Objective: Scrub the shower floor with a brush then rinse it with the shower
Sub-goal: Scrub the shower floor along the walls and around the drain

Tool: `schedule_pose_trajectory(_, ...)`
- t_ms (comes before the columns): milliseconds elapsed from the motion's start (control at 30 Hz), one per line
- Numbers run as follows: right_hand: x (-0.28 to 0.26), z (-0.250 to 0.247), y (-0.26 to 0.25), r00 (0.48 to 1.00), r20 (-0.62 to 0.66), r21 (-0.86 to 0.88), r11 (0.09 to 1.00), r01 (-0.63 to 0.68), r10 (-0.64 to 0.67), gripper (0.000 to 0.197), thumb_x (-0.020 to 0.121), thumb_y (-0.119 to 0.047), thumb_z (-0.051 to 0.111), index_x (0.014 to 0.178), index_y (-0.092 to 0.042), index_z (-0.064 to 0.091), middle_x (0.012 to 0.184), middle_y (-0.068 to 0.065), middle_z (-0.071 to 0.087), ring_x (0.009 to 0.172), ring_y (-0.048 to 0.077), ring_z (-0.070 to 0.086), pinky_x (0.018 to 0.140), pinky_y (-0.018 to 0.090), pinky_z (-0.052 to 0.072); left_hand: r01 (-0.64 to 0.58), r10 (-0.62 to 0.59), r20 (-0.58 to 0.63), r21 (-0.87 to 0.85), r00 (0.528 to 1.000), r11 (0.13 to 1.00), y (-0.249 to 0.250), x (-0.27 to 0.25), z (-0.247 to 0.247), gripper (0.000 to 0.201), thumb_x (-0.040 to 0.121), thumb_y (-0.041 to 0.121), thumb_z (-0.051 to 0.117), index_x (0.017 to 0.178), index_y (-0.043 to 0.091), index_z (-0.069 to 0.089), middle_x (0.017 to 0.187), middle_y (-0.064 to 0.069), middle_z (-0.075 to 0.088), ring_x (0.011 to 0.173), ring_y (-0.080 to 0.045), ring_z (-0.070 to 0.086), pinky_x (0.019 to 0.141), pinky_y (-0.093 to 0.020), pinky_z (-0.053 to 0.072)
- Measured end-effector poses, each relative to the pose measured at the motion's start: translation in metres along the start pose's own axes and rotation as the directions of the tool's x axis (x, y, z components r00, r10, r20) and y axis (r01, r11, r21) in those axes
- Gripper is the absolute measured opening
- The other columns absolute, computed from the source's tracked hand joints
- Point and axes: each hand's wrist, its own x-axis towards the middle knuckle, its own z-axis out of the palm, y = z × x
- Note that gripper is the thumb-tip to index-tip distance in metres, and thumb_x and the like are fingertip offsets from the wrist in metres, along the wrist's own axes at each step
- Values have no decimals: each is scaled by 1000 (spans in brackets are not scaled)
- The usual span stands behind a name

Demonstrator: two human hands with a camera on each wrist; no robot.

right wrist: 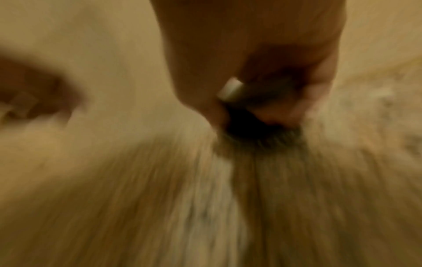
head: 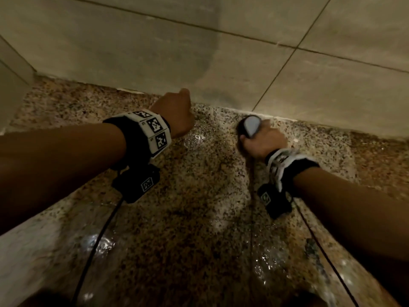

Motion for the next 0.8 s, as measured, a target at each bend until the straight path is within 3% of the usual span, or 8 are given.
schedule_pose_trajectory(67,-32,23,-25,974,56,-25,975,220,-219,79,81,-59,53,142,-12,33,105,14,65,94,35,64,65,30,42,-10,10,65,-14,998,1000,8,-6,9,25,89,22,50,109,6,47,83,-12,55,74,-31,53,59,-32,36)
schedule_pose_trajectory(133,-63,39,-56,873,213,-3,893,450,-439,70,80,-56,60,137,-19,39,104,10,65,94,34,64,66,31,45,-22,25,124,-19,992,1000,16,-13,13,26,88,18,50,111,6,48,86,-12,56,80,-31,55,62,-35,42)
schedule_pose_trajectory(200,-74,33,-71,806,304,37,851,523,-508,63,83,-55,62,134,-20,47,110,9,64,99,32,63,69,31,43,-69,69,156,-5,985,998,23,-16,14,26,88,16,50,112,5,48,92,-15,60,85,-33,58,69,-40,49)
schedule_pose_trajectory(333,-24,-6,-25,985,87,225,966,126,-149,71,86,-58,60,134,-9,43,120,15,60,106,34,59,74,33,45,-58,59,115,-17,992,998,23,-18,13,23,89,18,49,111,7,49,93,-14,61,83,-31,56,67,-35,44)
schedule_pose_trajectory(400,-14,-12,7,1000,25,163,987,-9,5,90,86,-58,59,144,0,22,121,22,58,103,38,59,69,34,41,-36,42,84,-72,996,997,19,-17,9,21,90,16,48,109,7,49,97,-13,62,77,-26,52,64,-31,38)
schedule_pose_trajectory(533,-53,17,-10,979,116,136,979,154,-170,93,86,-55,59,149,-9,9,121,25,58,102,39,60,72,35,46,-29,35,86,-67,996,997,13,-17,5,23,92,18,50,110,4,50,108,-16,62,92,-32,56,66,-30,37)
schedule_pose_trajectory(667,-87,37,-68,850,251,44,883,467,-463,82,87,-56,54,150,-16,18,115,16,64,101,36,62,72,33,44,-70,69,173,-3,982,998,24,-22,9,25,89,17,51,111,5,52,102,-18,62,89,-33,57,66,-34,43)
schedule_pose_trajectory(800,-52,-8,-45,946,183,132,961,245,-266,65,83,-50,59,136,-17,41,116,12,61,104,34,60,72,31,40,-231,216,213,45,953,972,40,-17,0,23,90,17,51,110,6,53,100,-16,62,89,-32,57,73,-38,46)
